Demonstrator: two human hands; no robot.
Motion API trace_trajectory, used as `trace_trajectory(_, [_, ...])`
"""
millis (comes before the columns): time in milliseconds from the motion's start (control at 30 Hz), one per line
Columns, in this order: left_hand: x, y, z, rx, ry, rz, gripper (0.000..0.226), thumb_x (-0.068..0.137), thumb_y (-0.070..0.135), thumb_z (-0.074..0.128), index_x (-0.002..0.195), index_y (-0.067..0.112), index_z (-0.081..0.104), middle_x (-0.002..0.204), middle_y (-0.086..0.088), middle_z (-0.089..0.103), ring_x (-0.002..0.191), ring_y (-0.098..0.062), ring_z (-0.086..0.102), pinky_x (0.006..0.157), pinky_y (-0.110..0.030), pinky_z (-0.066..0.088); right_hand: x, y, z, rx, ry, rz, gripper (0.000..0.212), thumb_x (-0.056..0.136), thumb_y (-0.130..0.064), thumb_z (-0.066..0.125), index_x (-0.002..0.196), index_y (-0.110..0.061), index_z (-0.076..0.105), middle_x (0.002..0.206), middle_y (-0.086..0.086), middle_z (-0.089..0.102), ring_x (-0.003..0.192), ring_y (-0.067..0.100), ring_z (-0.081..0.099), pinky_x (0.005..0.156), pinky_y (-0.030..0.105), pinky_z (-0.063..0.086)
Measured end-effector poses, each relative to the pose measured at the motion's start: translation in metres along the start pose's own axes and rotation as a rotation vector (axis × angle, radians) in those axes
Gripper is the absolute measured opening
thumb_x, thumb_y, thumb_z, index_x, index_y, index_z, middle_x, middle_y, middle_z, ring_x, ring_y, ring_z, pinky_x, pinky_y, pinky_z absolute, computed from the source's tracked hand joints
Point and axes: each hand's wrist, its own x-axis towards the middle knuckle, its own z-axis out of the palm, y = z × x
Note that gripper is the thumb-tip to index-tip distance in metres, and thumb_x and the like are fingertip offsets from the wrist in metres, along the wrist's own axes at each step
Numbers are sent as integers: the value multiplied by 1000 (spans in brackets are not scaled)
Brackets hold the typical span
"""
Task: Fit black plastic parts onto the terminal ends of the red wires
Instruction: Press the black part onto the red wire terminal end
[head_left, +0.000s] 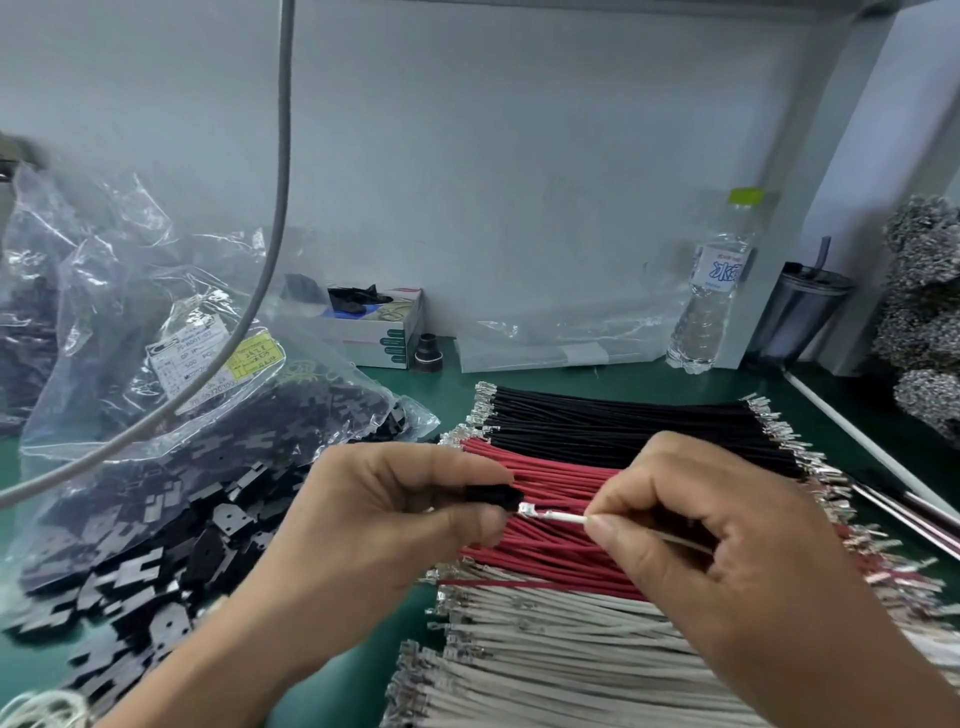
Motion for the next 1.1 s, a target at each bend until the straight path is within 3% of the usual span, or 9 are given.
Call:
trace_trajectory(100, [-1,3,2,-138,-10,-1,33,56,8,86,88,10,84,82,-19,78,69,-20,76,66,-19,58,-1,1,7,-70,28,-17,18,90,-46,55,79,-36,65,79,-14,57,64,11,58,52,33,47])
trace_trajectory(300, [0,2,4,-135,18,-2,31,58,10,85,89,10,84,80,-18,78,66,-17,73,65,-21,60,-4,-4,6,-44,126,-45,19,92,-41,55,79,-34,66,78,-14,57,65,9,57,55,21,40])
trace_trajectory(400, [-1,0,5,-136,-8,3,31,59,10,86,89,11,84,81,-18,78,68,-19,73,67,-23,60,-3,-5,13,-86,144,-11,21,91,-43,55,78,-33,67,76,-16,56,64,9,56,55,24,41])
trace_trajectory(567, [-2,1,8,-144,-37,9,29,60,6,85,89,8,83,83,-21,77,71,-21,74,69,-21,59,-6,-4,17,-49,222,-4,8,86,-34,70,79,-30,73,72,-17,60,66,7,59,55,19,43])
trace_trajectory(767, [-4,4,9,37,-50,71,24,64,5,83,87,11,84,79,-18,75,70,-21,70,68,-25,60,-6,-4,22,-202,181,-102,24,94,-36,54,81,-25,71,78,-14,57,57,5,50,45,23,42])
trace_trajectory(900, [-5,3,10,11,-63,29,26,62,4,84,87,10,84,81,-21,77,70,-22,72,71,-27,61,-11,-4,30,-64,145,-3,20,92,-42,52,83,-32,67,78,-18,56,63,4,54,53,16,41])
trace_trajectory(1100, [-3,2,10,-77,-54,18,27,61,1,83,87,7,83,78,-24,76,64,-21,74,64,-22,59,-8,0,22,-121,160,0,26,93,-50,51,81,-33,67,77,-18,56,65,5,55,58,21,43])
